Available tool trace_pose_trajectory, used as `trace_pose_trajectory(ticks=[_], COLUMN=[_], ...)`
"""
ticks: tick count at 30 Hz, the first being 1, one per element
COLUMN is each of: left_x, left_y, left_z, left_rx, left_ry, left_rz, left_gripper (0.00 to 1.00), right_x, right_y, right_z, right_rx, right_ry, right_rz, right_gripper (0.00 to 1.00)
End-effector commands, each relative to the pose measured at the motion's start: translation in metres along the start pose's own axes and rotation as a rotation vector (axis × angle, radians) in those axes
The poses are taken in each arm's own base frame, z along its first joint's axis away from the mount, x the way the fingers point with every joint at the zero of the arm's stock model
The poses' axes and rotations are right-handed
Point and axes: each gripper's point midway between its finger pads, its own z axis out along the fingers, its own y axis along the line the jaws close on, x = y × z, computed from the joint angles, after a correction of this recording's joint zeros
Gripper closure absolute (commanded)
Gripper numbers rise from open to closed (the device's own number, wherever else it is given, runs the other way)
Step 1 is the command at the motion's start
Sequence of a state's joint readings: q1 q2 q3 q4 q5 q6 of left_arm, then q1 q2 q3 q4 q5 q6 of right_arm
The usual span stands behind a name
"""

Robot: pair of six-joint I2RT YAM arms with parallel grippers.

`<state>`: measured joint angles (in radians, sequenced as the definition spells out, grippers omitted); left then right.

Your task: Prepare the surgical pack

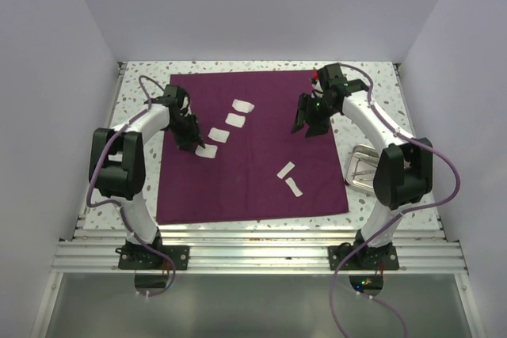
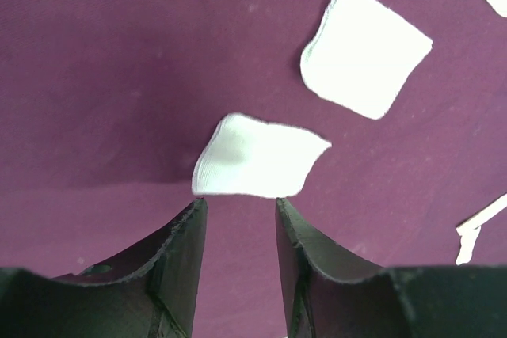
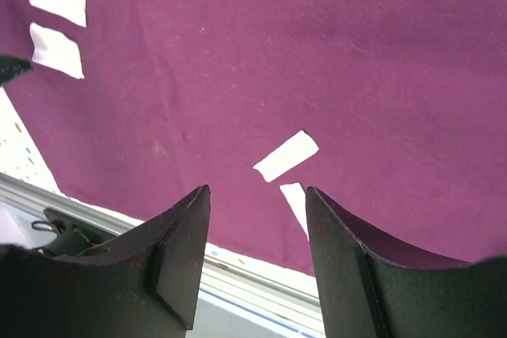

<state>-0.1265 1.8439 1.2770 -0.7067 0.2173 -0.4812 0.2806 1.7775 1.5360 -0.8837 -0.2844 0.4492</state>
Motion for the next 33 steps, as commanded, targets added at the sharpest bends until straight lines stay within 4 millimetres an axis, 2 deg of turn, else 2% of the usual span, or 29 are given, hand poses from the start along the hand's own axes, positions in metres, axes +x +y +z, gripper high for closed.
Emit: trace_pose_trajectory(ticks=[1,6,10,20,24,29,33], left_x=[-0.007,-0.006,-0.006,-0.014,-0.013,0.001,0.002], left_y=[-0.005,-0.002,0.004,0.006,0.007,0.015,0.015], left_z=[0.013,0.024,0.023,-0.003,-0.005,0.008,0.013], left_rx=[0.047,0.035,0.002,-0.033,-0.044,-0.064,-0.060], left_ry=[-0.008,0.015,0.013,-0.062,-0.056,0.008,0.014], left_rz=[-0.036,-0.065,-0.072,-0.065,-0.069,-0.082,-0.079], left_gripper=[0.57,0.60,0.62,0.63,0.62,0.61,0.61], right_x=[0.004,0.006,0.008,0.006,0.005,0.006,0.007], right_y=[0.006,0.004,0.003,0.004,0.004,0.004,0.002], right_z=[-0.005,-0.002,0.000,0.006,0.008,0.008,0.007], right_rx=[-0.043,-0.041,-0.040,-0.044,-0.048,-0.047,-0.042], right_ry=[0.024,0.036,0.043,0.057,0.055,0.058,0.059], right_rz=[-0.055,-0.062,-0.064,-0.055,-0.054,-0.053,-0.057], right_gripper=[0.45,0.45,0.46,0.46,0.46,0.46,0.46])
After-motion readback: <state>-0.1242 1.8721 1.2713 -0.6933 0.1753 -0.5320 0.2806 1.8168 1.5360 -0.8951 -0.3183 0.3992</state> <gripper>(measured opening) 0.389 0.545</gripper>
